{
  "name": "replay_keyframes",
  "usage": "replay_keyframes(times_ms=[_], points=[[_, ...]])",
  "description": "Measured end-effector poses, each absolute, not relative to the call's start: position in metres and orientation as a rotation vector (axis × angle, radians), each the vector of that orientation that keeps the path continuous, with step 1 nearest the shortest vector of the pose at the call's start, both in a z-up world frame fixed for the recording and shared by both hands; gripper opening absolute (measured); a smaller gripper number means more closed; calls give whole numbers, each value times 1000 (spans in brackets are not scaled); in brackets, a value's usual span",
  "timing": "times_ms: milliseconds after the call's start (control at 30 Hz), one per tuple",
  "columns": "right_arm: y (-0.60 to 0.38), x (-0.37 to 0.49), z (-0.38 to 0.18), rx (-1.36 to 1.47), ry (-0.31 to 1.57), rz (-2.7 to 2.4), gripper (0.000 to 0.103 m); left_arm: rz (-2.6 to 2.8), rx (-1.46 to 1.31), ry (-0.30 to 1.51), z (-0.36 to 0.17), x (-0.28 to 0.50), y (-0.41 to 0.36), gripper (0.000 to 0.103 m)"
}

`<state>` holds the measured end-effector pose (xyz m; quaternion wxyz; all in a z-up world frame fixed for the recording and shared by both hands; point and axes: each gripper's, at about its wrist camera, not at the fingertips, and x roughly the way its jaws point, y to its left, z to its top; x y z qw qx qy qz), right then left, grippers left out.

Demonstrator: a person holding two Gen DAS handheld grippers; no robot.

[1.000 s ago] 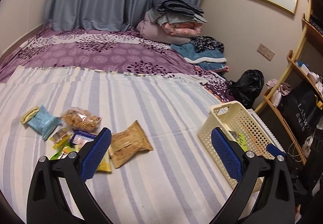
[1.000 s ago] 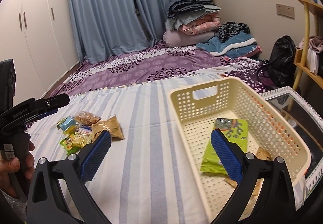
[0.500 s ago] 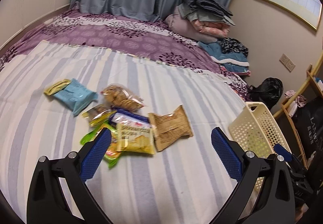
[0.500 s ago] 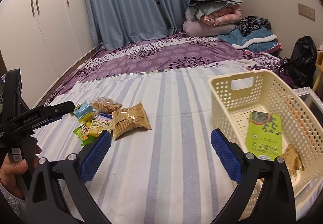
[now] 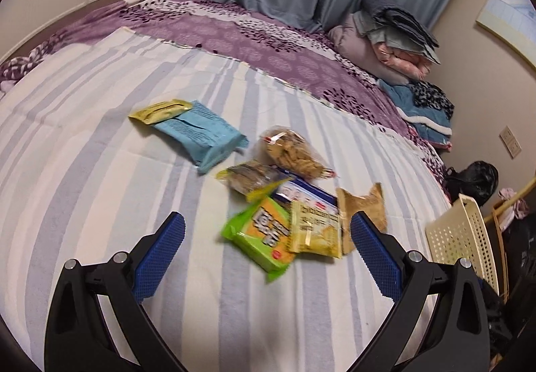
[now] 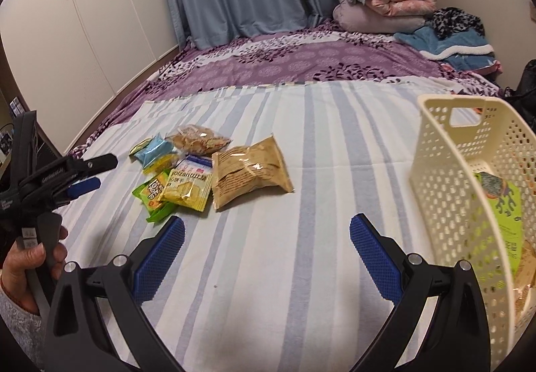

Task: Organize snacks
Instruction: 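Move both tools back from the basket toward the snack pile, then grasp the light-blue pack with the left tool while the right tool grasps the tan pastry bag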

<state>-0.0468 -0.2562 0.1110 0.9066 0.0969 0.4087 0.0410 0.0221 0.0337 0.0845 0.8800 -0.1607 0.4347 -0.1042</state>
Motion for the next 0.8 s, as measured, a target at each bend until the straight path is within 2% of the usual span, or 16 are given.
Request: replay_keyframes(times_ms=[333,800], points=[[-236,-31,92,182,908,109,98,-82,-424,950,56,95,70,100],[-233,-19,80,186,943,119,98,57,-471,1026,28,176,60,100]])
